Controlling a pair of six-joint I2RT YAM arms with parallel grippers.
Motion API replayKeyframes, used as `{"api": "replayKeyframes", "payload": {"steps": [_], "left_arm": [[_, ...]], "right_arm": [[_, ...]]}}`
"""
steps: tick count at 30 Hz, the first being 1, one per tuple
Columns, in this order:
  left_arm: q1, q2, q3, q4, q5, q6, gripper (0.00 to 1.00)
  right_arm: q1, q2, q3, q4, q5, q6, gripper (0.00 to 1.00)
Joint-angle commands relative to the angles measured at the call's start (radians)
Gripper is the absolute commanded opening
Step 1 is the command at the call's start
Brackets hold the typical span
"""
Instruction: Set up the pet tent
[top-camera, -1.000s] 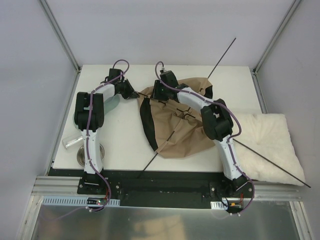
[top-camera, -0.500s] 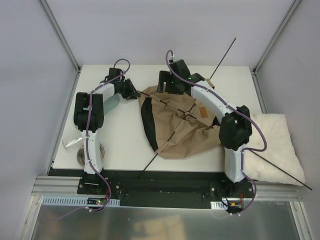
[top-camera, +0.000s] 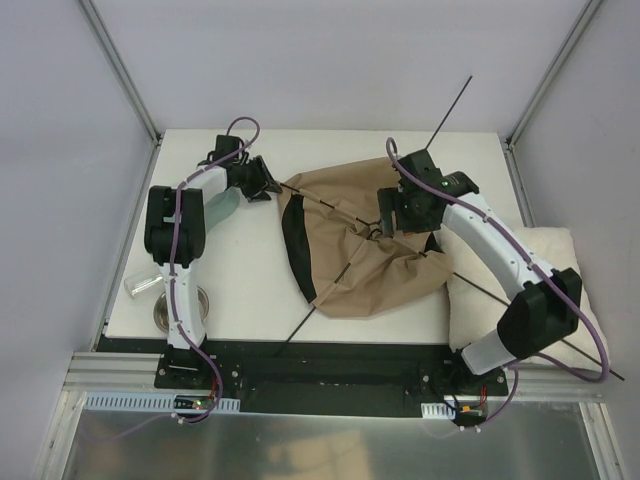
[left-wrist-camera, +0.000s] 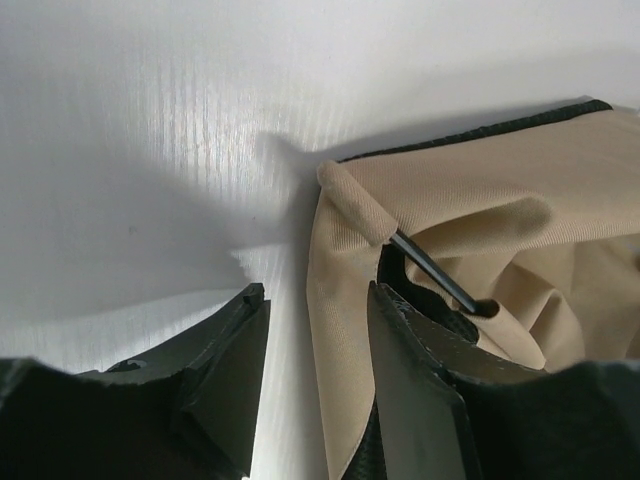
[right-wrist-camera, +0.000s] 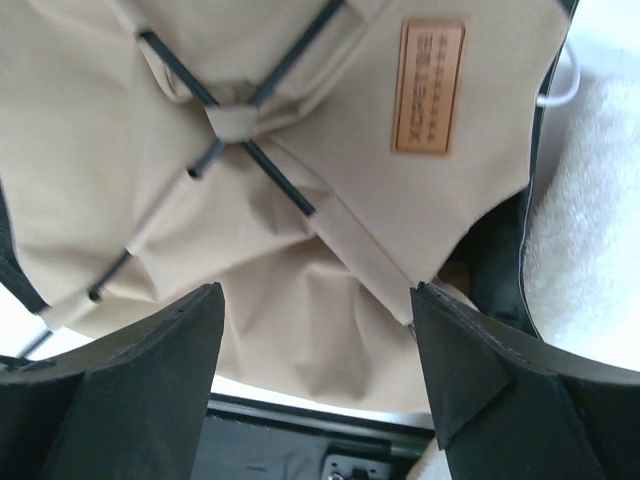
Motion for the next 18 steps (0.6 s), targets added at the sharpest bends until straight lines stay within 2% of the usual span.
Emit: {"api": "replayKeyframes", "payload": {"steps": [1,6,8,11,18], "left_arm": [[0.009,-0.099,-0.027,-0.008,0.012,0.022,0.46],[0.009,-0.128,-0.056,-0.009,0.024,0.023,0.50],[0.009,-0.142,-0.071,-0.009,0.020,0.025,0.53],[0.009,-0.165,-0.096,-0.009,0.017,0.026,0.56],[0.009,-0.211,-0.163,-0.009,-0.017,0.036,0.61]], "right_arm": [[0.007,-0.080,-0.091,-0.045,0.002,-0.114,0.79],[0.010,-0.072,-0.128,0.001,0.074,-0.137,0.69],[0.009,-0.087,-0.143,0.009,0.125,-0.143,0.69],[0.004,-0.115,-0.155,0.000,0.180,-0.154,0.72],[-0.071,-0.218,-0.152,-0.146,0.179,-0.122,0.80]]}}
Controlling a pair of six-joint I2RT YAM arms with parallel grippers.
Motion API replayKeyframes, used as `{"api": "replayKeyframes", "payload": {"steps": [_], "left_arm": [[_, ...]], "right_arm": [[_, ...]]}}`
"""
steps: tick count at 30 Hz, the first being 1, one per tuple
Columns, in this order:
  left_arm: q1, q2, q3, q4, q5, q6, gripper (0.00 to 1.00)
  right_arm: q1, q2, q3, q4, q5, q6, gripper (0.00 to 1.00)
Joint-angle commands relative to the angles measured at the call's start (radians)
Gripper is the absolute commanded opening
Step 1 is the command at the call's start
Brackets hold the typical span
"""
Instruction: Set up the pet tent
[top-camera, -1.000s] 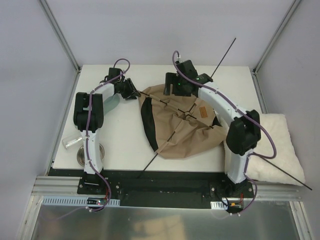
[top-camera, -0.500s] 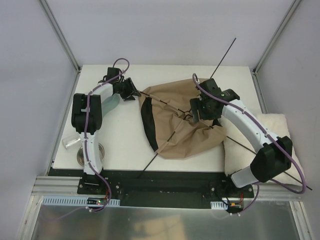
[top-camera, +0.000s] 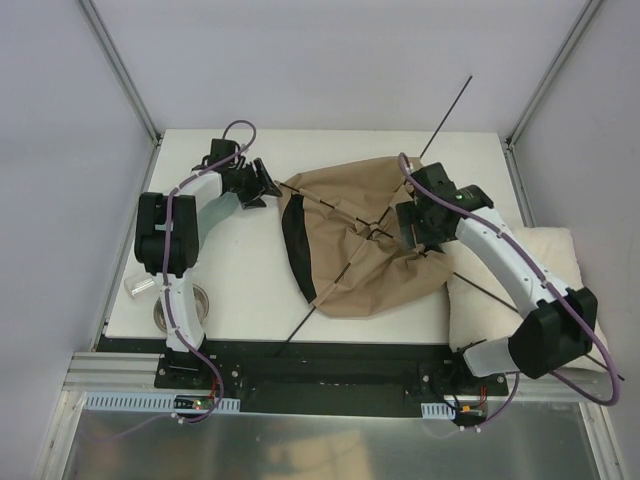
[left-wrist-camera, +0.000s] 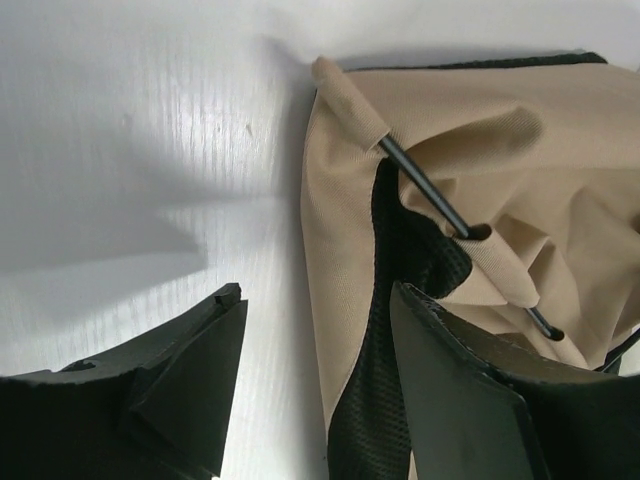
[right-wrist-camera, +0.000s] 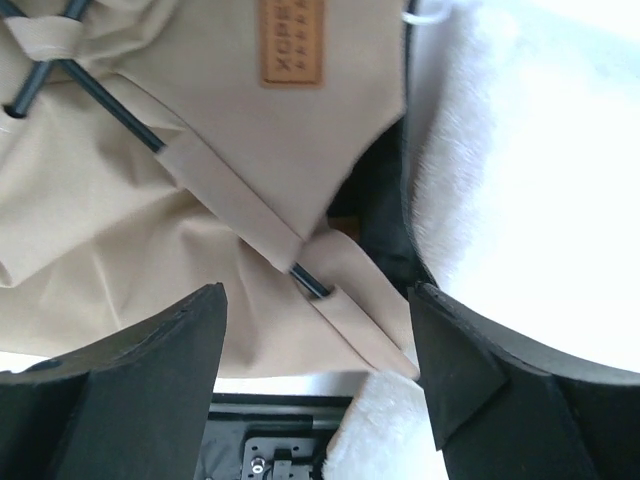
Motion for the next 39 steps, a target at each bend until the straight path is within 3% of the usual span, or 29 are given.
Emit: {"api": "replayKeyframes", "payload": {"steps": [1,4,11,15,20,27,31,36,38,39], "left_arm": [[0.009,-0.093,-0.041,-0.006,-0.023,0.036,0.62],[0.007,-0.110,-0.062,-0.008,-0.025,0.036,0.62],[0.009,-0.138,-0.093,-0.006,-0.032,0.024,0.63],[0.009,-0.144,-0.091,-0.006,-0.029,0.024,0.64],[0.009,-0.141,-0.090,-0.006,-0.025,0.022,0.64],[0.009,-0.135,-0.093,-0.008,-0.023,0.025,0.64],[0.010,-0.133,-0.090,-0.008,-0.025,0.025,0.64],[0.015,-0.124,-0.079,-0.011,-0.022,0.027,0.64],[0.018,-0.119,-0.074,-0.014,-0.020,0.027,0.64],[0.019,-0.119,-0.074,-0.014,-0.019,0.027,0.64]], "right_arm": [[-0.059,-0.113,0.003,-0.135,0.047,0.010,0.79],[-0.096,-0.168,-0.025,-0.208,0.063,-0.004,0.78],[-0.151,-0.236,-0.151,-0.202,0.077,-0.064,0.54],[-0.159,-0.236,-0.203,-0.159,0.080,-0.090,0.47],[-0.158,-0.225,-0.244,-0.091,0.121,-0.113,0.47],[-0.158,-0.175,-0.261,-0.007,0.138,-0.108,0.53],[-0.158,-0.159,-0.260,0.001,0.107,-0.105,0.46],[-0.158,-0.175,-0.281,0.007,0.093,-0.116,0.31],[-0.158,-0.175,-0.284,-0.001,0.093,-0.120,0.32],[-0.159,-0.176,-0.284,-0.004,0.090,-0.123,0.37]]}}
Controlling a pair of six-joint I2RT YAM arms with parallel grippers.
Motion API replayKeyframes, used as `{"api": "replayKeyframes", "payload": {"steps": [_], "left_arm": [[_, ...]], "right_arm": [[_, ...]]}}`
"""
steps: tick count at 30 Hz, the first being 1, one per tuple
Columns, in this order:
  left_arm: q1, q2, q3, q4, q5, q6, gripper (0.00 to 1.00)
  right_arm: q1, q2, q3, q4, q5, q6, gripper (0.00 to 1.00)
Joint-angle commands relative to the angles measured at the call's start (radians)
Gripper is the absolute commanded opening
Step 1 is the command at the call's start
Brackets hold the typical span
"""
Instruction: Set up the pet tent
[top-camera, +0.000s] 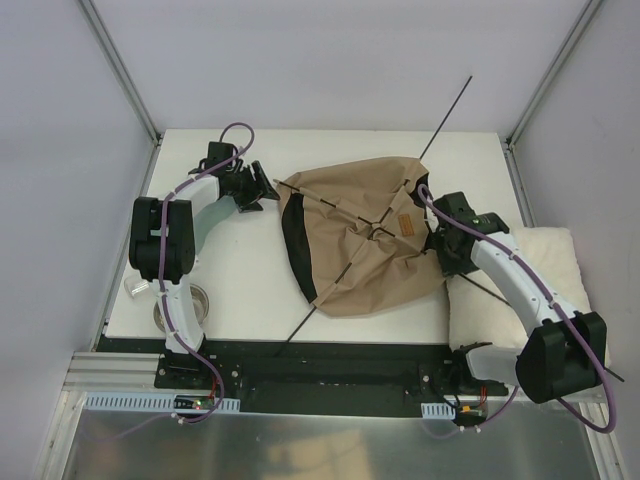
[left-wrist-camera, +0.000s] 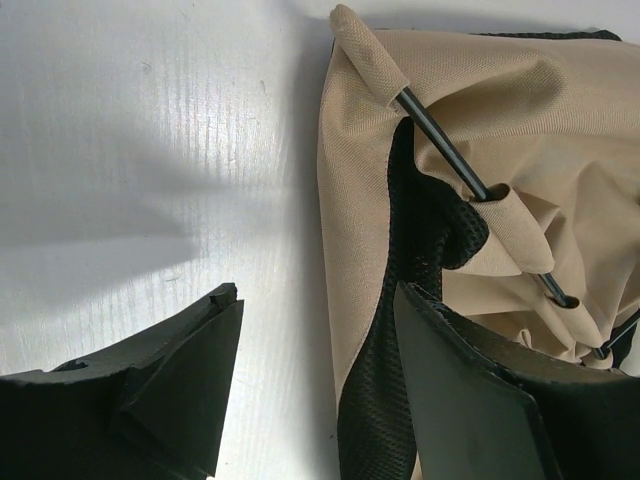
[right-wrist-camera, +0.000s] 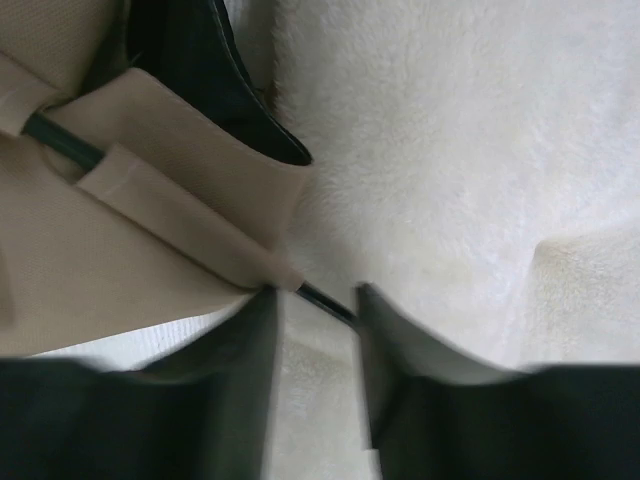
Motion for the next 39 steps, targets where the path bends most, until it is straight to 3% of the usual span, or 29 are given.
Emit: {"api": "replayKeyframes", "payload": {"steps": [1,2,3,6,7,10,12,13,15,19,22,29,35,39], "left_arm": [[0.015,-0.038,0.014,-0.012,0.006,0.016,0.64],[0.017,-0.035,0.018,-0.014,0.009,0.014,0.64],[0.017,-0.035,0.017,-0.014,0.010,0.014,0.64],[0.017,-0.025,0.021,-0.014,0.012,0.014,0.64],[0.017,-0.024,0.023,-0.014,0.014,0.014,0.64],[0.017,-0.019,0.024,-0.014,0.012,0.014,0.64],[0.017,-0.018,0.024,-0.014,0.012,0.014,0.64],[0.017,-0.018,0.026,-0.015,0.012,0.014,0.64],[0.018,-0.016,0.026,-0.014,0.012,0.014,0.64],[0.018,-0.013,0.026,-0.015,0.014,0.014,0.64],[0.018,-0.011,0.026,-0.015,0.014,0.014,0.64],[0.018,-0.008,0.026,-0.015,0.018,0.013,0.64],[0.018,-0.004,0.029,-0.014,0.020,0.010,0.64],[0.018,-0.002,0.032,-0.015,0.023,0.008,0.64]], "right_arm": [[-0.003,-0.015,-0.007,0.012,-0.010,-0.020,0.51],[-0.003,-0.015,-0.006,0.009,-0.006,-0.019,0.71],[-0.003,-0.015,-0.004,0.008,-0.004,-0.020,0.78],[-0.004,-0.012,-0.003,0.006,-0.016,-0.023,0.80],[-0.003,-0.009,-0.003,0.008,-0.021,-0.022,0.79],[-0.003,-0.003,-0.010,0.012,-0.026,-0.023,0.63],[-0.003,-0.009,-0.019,0.017,-0.010,-0.020,0.41],[0.000,-0.013,-0.026,0.021,0.005,-0.022,0.37],[0.006,-0.026,-0.038,0.021,0.025,-0.023,0.38],[0.012,-0.064,-0.041,0.021,0.054,-0.020,0.64],[0.011,-0.096,-0.035,0.028,0.074,-0.014,0.68],[0.006,-0.174,-0.065,0.037,0.088,-0.034,0.63],[0.022,-0.144,-0.096,0.069,0.143,-0.048,0.46],[0.032,-0.112,-0.105,0.098,0.166,-0.054,0.45]]}}
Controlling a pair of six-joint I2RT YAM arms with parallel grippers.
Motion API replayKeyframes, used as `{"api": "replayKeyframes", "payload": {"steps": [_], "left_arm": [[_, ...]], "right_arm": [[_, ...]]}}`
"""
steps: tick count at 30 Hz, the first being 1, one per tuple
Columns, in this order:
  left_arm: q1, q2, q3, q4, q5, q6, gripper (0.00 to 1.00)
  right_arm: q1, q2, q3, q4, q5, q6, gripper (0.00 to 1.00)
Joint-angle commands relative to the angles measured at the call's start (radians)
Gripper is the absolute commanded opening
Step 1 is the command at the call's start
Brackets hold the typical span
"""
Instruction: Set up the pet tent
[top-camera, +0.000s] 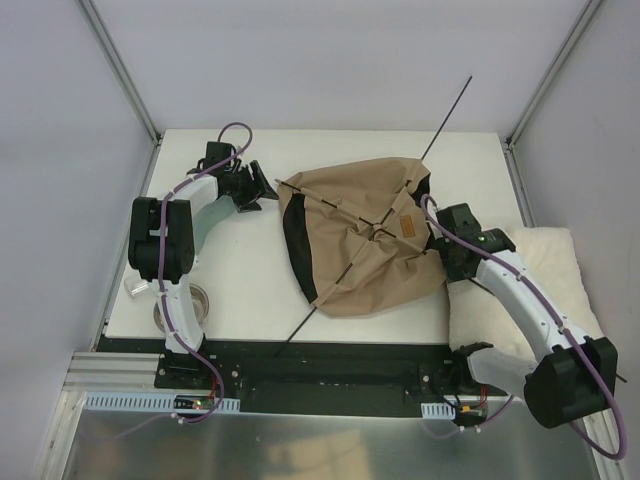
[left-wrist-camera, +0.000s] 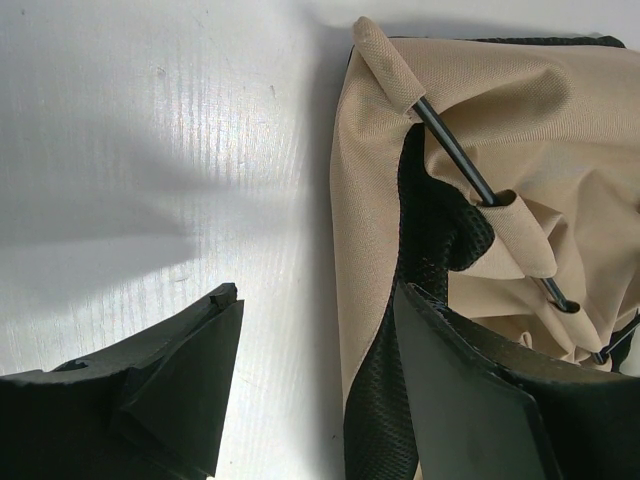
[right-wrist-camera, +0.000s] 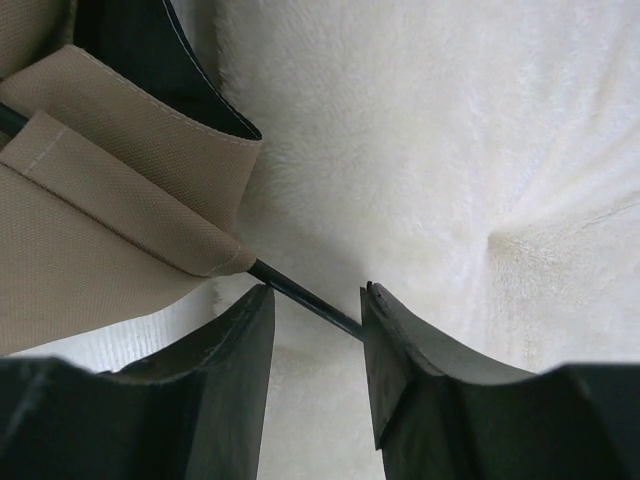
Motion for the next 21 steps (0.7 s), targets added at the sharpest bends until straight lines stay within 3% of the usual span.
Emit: {"api": "replayKeyframes", "payload": {"steps": [1,8,15,21], "left_arm": [[0.009,-0.002,0.032,-0.015,0.021,0.009,0.64],[0.009,0.002,0.039,-0.013,0.020,0.011,0.64],[0.009,0.022,0.049,-0.013,0.020,0.002,0.63],[0.009,0.028,0.072,-0.015,0.012,-0.005,0.63]], "right_arm": [[0.015,0.037,-0.007,0.049,0.070,-0.023,0.45],[0.047,0.102,0.001,0.066,0.057,-0.020,0.39],[0.067,0.118,0.009,0.072,0.083,-0.026,0.11],[0.087,0.137,0.052,0.072,0.117,-0.038,0.08]]}}
